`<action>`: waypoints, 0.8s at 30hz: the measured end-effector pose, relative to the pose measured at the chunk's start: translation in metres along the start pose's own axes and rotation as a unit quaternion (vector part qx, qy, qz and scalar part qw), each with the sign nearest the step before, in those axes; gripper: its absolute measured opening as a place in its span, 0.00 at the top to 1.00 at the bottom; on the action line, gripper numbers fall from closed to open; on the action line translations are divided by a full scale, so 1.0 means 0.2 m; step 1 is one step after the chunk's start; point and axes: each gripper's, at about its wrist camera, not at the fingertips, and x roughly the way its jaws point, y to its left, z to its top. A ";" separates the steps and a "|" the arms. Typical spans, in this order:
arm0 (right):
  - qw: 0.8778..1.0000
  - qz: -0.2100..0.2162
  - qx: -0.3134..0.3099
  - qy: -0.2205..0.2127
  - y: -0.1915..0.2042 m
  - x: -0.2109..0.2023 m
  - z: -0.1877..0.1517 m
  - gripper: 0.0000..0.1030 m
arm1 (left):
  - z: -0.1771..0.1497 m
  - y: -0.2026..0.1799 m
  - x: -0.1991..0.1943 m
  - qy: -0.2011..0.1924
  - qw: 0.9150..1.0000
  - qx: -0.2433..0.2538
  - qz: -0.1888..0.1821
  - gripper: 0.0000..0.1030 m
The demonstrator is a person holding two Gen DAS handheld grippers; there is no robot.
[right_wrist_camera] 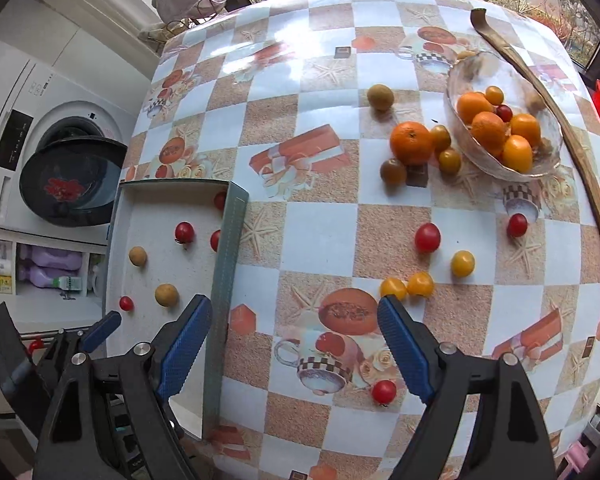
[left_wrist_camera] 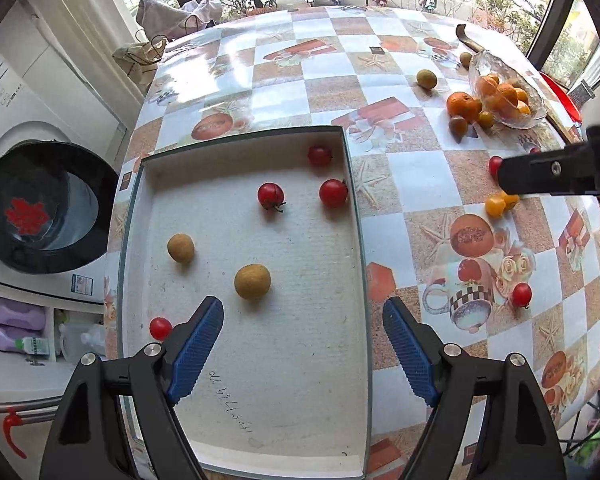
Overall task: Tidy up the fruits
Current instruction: 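Move both open tools back toward the tomatoes near the glass bowl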
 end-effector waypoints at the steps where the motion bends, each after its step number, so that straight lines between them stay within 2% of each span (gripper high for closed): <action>1: 1.000 -0.006 0.010 0.003 -0.06 0.00 -0.03 0.15 | 0.01 -0.02 -0.01 -0.002 1.000 0.002 -0.004 0.19; 6: 0.997 -0.037 0.069 0.024 -0.35 0.01 -0.15 0.15 | 0.07 -0.17 -0.01 -0.001 1.000 0.014 -0.028 0.19; 10: 0.993 -0.054 0.098 0.031 -0.51 0.01 -0.19 0.15 | 0.11 -0.28 0.03 0.011 0.999 0.015 -0.047 0.19; 16: 0.991 -0.073 0.109 0.028 -0.63 0.02 -0.20 0.15 | 0.17 -0.43 0.13 0.030 0.998 0.022 -0.060 0.19; 24: 0.991 -0.090 0.103 0.004 -0.72 0.04 -0.10 0.15 | 0.24 -0.62 0.25 0.026 0.995 0.061 -0.071 0.19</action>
